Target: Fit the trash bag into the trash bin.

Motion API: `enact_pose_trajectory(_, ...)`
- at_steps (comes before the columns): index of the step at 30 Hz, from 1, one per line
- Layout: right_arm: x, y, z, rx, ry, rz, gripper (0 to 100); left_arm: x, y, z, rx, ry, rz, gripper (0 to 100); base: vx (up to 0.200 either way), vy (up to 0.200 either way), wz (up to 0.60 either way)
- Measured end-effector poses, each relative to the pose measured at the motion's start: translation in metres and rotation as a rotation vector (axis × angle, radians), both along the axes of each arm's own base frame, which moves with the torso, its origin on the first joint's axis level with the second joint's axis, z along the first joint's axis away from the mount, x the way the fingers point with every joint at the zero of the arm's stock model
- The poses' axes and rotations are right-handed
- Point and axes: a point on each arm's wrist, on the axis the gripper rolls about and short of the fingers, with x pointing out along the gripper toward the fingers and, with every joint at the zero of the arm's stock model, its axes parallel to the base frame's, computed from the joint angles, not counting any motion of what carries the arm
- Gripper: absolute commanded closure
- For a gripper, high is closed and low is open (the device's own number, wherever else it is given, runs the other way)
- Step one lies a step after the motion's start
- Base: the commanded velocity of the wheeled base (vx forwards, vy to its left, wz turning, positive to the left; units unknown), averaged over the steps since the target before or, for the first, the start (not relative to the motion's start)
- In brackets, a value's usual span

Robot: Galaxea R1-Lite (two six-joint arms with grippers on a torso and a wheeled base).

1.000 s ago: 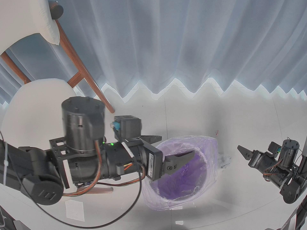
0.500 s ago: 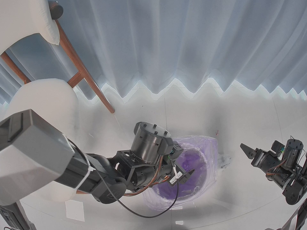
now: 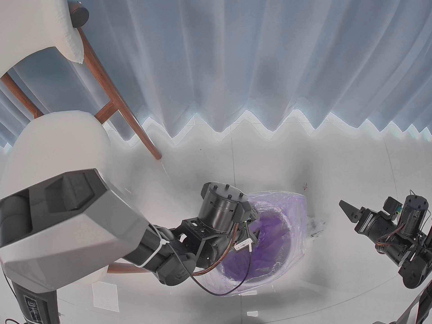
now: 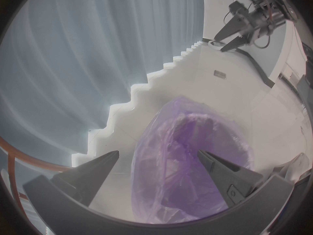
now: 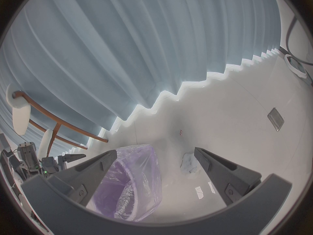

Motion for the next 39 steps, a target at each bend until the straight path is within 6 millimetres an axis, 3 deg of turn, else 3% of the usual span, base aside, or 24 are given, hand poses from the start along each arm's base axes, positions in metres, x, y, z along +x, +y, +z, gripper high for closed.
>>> enact_pose_trajectory(13, 0.000, 0.000, 0.002, -0.007, -0.008, 0.000, 0, 0.037, 0.008, -0.020, 0.018, -0.006, 0.073, 0, 0.000, 0.000, 0.00)
enact_pose_trajectory(14, -0.001, 0.000, 0.002, -0.007, -0.008, -0.001, 0, 0.038, 0.008, -0.020, 0.015, -0.008, 0.074, 100, 0.000, 0.000, 0.00)
enact_pose_trajectory(24, -0.001, -0.001, 0.003, -0.005, -0.015, -0.006, 0, 0.048, 0.006, -0.018, -0.044, -0.011, 0.105, 100, 0.000, 0.000, 0.00)
enact_pose_trajectory(33, -0.001, -0.001, 0.003, -0.004, -0.015, -0.006, 0, 0.081, 0.030, -0.001, -0.117, -0.048, 0.199, 100, 0.000, 0.000, 0.00)
enact_pose_trajectory(39, -0.001, -0.001, 0.003, -0.004, -0.015, -0.007, 0, 0.091, 0.039, 0.009, -0.141, -0.025, 0.218, 100, 0.000, 0.000, 0.00)
